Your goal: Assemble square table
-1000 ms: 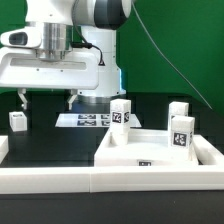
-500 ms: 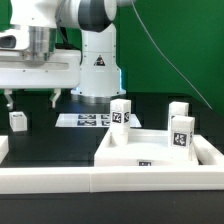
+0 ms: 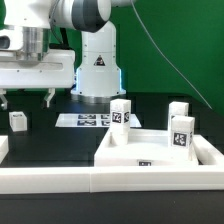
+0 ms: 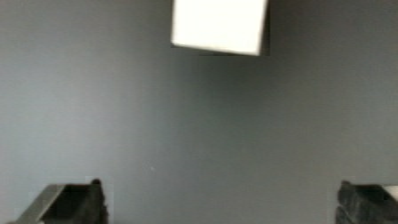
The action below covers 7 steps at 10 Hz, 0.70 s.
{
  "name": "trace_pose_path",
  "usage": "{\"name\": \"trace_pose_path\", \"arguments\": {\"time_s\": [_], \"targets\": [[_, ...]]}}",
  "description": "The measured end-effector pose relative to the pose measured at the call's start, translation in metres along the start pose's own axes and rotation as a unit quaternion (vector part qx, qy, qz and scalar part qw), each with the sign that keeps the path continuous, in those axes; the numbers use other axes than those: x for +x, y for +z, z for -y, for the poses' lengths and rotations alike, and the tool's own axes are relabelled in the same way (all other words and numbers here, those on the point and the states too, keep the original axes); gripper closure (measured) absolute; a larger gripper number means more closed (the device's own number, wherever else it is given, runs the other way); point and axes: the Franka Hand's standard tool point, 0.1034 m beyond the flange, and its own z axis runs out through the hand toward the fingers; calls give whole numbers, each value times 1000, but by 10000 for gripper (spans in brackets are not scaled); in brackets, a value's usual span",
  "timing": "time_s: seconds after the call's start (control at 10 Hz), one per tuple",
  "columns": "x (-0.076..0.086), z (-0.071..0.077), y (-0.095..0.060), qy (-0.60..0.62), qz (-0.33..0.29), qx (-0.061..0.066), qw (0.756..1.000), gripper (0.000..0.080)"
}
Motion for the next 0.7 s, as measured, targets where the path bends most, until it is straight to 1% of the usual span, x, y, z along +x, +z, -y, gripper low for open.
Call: {"name": "trace_pose_path", "arguments": {"time_s": [0.1, 0.2, 0.3, 0.4, 0.5, 0.6, 0.7], "targets": [[-9, -15, 2, -14, 3, -4, 1000, 151], [-6, -10, 3, 7, 10, 1, 1000, 151], [0, -1, 5, 5, 24, 12, 1000, 151], [5, 6, 7, 11, 50, 26, 998, 151], [10, 10, 10, 8, 76, 34, 996, 151], [8, 6, 15, 6, 87, 35, 996, 151], [2, 6, 19, 6, 119, 48, 992, 151]]}}
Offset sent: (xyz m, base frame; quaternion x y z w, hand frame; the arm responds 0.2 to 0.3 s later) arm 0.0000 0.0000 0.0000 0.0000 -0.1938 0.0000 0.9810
